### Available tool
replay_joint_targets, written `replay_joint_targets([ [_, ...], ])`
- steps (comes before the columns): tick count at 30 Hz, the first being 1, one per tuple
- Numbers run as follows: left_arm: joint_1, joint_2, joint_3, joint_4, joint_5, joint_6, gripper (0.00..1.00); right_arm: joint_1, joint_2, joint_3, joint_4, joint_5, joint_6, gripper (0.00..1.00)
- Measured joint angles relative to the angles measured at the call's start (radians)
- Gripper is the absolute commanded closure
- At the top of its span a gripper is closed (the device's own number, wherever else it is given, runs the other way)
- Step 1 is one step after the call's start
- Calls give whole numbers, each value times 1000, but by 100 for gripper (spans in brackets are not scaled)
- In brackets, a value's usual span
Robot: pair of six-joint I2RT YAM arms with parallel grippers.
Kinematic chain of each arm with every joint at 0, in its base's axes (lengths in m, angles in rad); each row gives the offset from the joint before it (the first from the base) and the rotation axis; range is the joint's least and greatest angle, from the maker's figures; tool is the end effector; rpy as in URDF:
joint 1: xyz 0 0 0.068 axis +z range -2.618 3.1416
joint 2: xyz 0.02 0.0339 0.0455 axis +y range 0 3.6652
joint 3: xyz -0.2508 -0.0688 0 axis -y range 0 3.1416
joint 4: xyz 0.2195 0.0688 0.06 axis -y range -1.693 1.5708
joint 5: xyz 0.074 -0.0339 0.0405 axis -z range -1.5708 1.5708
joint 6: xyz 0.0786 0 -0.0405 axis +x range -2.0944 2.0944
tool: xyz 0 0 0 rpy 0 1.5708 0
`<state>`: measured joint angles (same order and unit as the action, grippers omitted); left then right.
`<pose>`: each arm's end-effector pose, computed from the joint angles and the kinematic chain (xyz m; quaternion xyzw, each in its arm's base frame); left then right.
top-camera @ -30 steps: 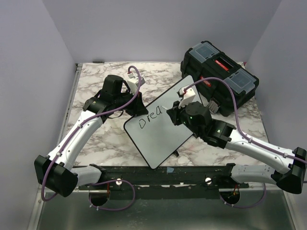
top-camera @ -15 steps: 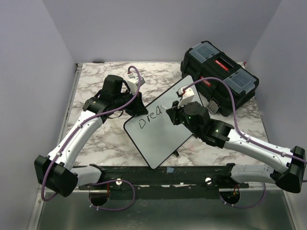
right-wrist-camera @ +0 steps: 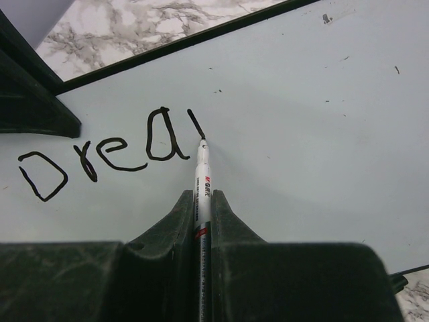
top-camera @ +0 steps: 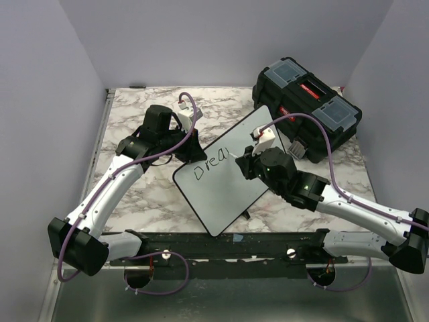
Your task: Write a sentence on the whiteboard
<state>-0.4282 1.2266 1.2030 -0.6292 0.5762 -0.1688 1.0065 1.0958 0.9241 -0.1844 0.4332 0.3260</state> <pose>0.2254 -0.1500 0.3194 0.2360 0.8360 -0.3684 0.3311 0.1712 0.2088 0.3075 -0.1520 0.7969 0.2057 0.5472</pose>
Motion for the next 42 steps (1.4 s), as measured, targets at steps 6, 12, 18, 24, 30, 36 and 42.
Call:
replay_joint_targets([
  [6,-2,0,0,1,0,0,100,0,4,4,-1,1,3,99],
  [12,-3,-2,0,1,0,0,100,0,39,61,-3,8,-15,99],
  [18,-5,-4,0,0,-2,0,100,0,73,110,-3,44,-41,99],
  [24,-5,-4,0,0,-6,0,100,0,83,117,-9,86,-45,99],
  [30,-6,-7,-1,-1,-6,0,100,0,70,102,-24,101,-35,99],
  [36,-6,-8,-1,-1,-5,0,100,0,32,52,-48,95,-10,99],
  [42,-6,-9,-1,-1,-5,0,100,0,22,35,-52,90,6,99],
])
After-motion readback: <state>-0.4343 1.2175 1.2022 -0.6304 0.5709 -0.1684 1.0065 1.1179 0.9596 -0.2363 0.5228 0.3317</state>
